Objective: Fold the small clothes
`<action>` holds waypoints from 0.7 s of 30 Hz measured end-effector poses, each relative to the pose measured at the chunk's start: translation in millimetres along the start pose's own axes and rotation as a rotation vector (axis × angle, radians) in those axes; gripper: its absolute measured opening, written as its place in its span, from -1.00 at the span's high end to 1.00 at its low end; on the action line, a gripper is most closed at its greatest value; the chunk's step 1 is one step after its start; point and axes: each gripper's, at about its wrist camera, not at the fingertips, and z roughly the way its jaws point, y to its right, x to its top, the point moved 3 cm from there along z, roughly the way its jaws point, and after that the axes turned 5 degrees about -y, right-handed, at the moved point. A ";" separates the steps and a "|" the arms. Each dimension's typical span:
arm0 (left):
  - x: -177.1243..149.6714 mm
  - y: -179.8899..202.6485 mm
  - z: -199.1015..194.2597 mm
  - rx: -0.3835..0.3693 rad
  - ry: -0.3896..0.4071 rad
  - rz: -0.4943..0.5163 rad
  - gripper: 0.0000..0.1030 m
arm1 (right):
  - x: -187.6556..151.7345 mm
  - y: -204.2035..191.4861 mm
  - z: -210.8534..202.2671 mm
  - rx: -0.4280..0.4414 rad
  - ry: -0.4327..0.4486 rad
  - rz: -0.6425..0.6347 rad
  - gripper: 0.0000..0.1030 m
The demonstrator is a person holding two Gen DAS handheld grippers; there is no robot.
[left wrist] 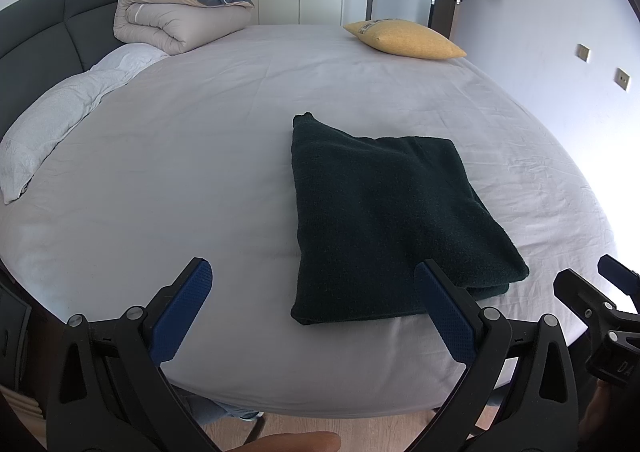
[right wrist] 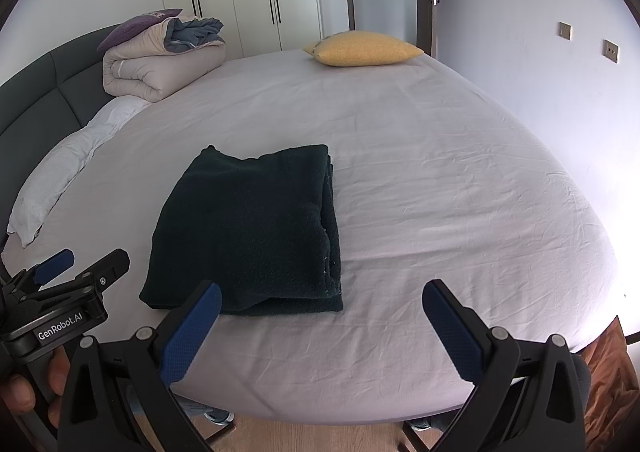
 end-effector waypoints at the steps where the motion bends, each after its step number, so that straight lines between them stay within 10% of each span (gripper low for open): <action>1: 0.1 -0.4 0.2 -0.001 0.000 0.000 -1.00 | 0.3 0.4 0.2 0.000 0.000 0.000 -1.00; 21: -1.0 1.0 1.3 -0.003 -0.003 0.000 -1.00 | -2.2 -1.2 0.7 0.003 -0.004 0.001 -1.00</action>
